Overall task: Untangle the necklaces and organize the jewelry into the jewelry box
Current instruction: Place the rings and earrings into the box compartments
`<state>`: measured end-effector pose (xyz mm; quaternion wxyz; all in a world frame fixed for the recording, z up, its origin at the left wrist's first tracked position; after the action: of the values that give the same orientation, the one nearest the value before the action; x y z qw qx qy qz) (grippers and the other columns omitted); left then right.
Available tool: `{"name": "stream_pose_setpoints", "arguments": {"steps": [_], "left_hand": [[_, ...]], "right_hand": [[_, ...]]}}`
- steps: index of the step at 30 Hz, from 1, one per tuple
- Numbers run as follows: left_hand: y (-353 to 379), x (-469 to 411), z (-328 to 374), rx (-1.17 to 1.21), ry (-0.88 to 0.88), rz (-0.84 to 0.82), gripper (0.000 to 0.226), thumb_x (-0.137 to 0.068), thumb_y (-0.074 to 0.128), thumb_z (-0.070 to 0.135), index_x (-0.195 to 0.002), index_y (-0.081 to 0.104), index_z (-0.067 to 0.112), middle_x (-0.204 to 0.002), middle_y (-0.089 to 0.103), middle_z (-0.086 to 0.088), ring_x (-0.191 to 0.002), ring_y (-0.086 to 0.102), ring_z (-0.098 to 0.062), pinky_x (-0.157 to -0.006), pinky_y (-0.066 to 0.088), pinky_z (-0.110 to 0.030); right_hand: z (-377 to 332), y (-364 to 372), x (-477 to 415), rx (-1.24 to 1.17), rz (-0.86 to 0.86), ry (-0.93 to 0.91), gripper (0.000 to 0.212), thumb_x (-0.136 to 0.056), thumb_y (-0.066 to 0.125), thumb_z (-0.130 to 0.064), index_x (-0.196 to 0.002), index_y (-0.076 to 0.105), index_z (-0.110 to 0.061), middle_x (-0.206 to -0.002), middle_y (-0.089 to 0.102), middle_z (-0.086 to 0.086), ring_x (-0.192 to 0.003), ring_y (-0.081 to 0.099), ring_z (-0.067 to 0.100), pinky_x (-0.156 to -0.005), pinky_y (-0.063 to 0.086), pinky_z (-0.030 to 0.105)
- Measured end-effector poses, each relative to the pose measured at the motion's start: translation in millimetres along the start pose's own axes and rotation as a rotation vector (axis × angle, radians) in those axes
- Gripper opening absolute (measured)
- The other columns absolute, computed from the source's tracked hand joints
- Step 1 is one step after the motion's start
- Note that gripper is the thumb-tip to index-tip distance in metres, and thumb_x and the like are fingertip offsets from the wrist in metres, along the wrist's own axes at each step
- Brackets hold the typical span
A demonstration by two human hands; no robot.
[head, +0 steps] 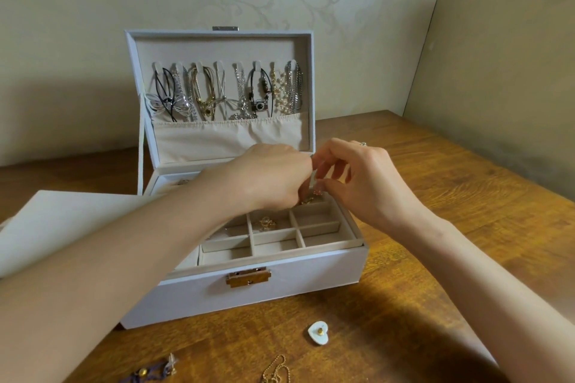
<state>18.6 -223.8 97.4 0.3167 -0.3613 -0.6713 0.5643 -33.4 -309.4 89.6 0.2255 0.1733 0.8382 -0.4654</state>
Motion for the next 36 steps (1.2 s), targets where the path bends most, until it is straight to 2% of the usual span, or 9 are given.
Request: {"name": "stream_pose_setpoints", "arguments": {"steps": [2,6,15,18,20,22,27,32,36], "left_hand": [[-3,1,5,-0.065,-0.005,0.055,0.008,-0.087,0.053,0.011,-0.083,0.051,0.018,-0.086,0.049,0.000,-0.071,0.043,-0.018,-0.056,0.032,-0.029],[-5,1,5,-0.112,-0.025,0.150,0.013,-0.087,0.053,0.008,-0.082,0.047,0.018,-0.087,0.048,0.001,-0.080,0.049,-0.020,-0.061,0.033,-0.031],[-2,0,1,-0.081,-0.033,0.103,0.024,-0.083,0.057,0.017,-0.068,0.039,0.019,-0.083,0.045,0.003,-0.076,0.044,-0.018,-0.061,0.032,-0.029],[4,-2,-12,0.184,-0.062,-0.002,0.005,-0.083,0.063,0.021,-0.084,0.068,0.021,-0.090,0.060,-0.002,-0.074,0.052,-0.016,-0.056,0.036,-0.026],[10,-1,-18,0.439,-0.094,-0.093,0.010,-0.084,0.066,0.017,-0.091,0.073,0.016,-0.081,0.062,-0.004,-0.062,0.050,-0.011,-0.049,0.037,-0.021],[12,0,-20,0.511,-0.115,-0.124,0.011,-0.084,0.066,0.016,-0.093,0.073,0.014,-0.073,0.061,-0.001,-0.062,0.051,-0.012,-0.052,0.039,-0.020],[6,1,-19,0.235,-0.253,0.054,0.010,-0.083,0.066,0.022,-0.076,0.060,0.025,-0.066,0.046,0.005,-0.075,0.050,-0.020,-0.051,0.029,-0.026],[9,3,-19,0.232,-0.309,0.113,0.023,-0.085,0.065,0.020,-0.067,0.051,0.023,-0.066,0.046,0.006,-0.073,0.048,-0.020,-0.051,0.028,-0.027],[2,8,-15,0.198,-0.286,0.196,0.013,-0.086,0.064,0.023,-0.075,0.057,0.026,-0.070,0.048,0.004,-0.076,0.050,-0.020,-0.059,0.032,-0.028]], "right_hand": [[0,0,0,-0.006,0.003,0.008,0.029,-0.071,0.071,0.000,-0.087,0.065,-0.023,-0.076,0.065,-0.010,-0.072,0.054,0.011,-0.067,0.050,0.041],[2,-1,0,-0.007,0.011,0.026,0.030,-0.070,0.069,0.002,-0.087,0.066,-0.022,-0.076,0.065,-0.009,-0.070,0.056,0.012,-0.067,0.050,0.041],[4,4,1,0.009,-0.036,0.079,0.031,-0.070,0.073,-0.006,-0.092,0.063,-0.025,-0.076,0.065,-0.015,-0.073,0.051,0.011,-0.072,0.049,0.041],[6,4,0,-0.027,-0.037,0.123,0.030,-0.070,0.076,-0.008,-0.090,0.062,-0.026,-0.074,0.066,-0.014,-0.070,0.055,0.009,-0.070,0.051,0.040],[7,3,0,-0.061,-0.040,0.160,0.030,-0.068,0.077,-0.008,-0.087,0.062,-0.025,-0.071,0.067,-0.013,-0.066,0.053,0.006,-0.068,0.051,0.036],[9,5,0,-0.076,-0.055,0.189,0.031,-0.067,0.078,-0.008,-0.086,0.061,-0.026,-0.070,0.067,-0.013,-0.063,0.050,0.003,-0.066,0.050,0.033],[7,11,3,0.000,-0.061,0.167,0.032,-0.070,0.077,-0.008,-0.091,0.061,-0.025,-0.071,0.066,-0.015,-0.066,0.045,0.003,-0.068,0.049,0.036],[0,9,5,0.170,-0.015,0.106,0.032,-0.076,0.070,-0.003,-0.098,0.063,-0.024,-0.069,0.066,-0.011,-0.078,0.044,0.005,-0.065,0.037,0.026],[-1,8,4,0.191,-0.010,0.088,0.029,-0.078,0.069,-0.005,-0.100,0.063,-0.024,-0.074,0.067,-0.010,-0.081,0.046,0.006,-0.066,0.041,0.027]]}}
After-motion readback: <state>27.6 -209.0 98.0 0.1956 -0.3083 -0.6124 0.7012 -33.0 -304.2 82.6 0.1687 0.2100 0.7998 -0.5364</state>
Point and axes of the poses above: each hand's wrist, its own x-axis away from the middle knuckle, its own y-axis out of the palm, z = x × y, the point moved 6 cm from there along -x, towards the middle knuckle
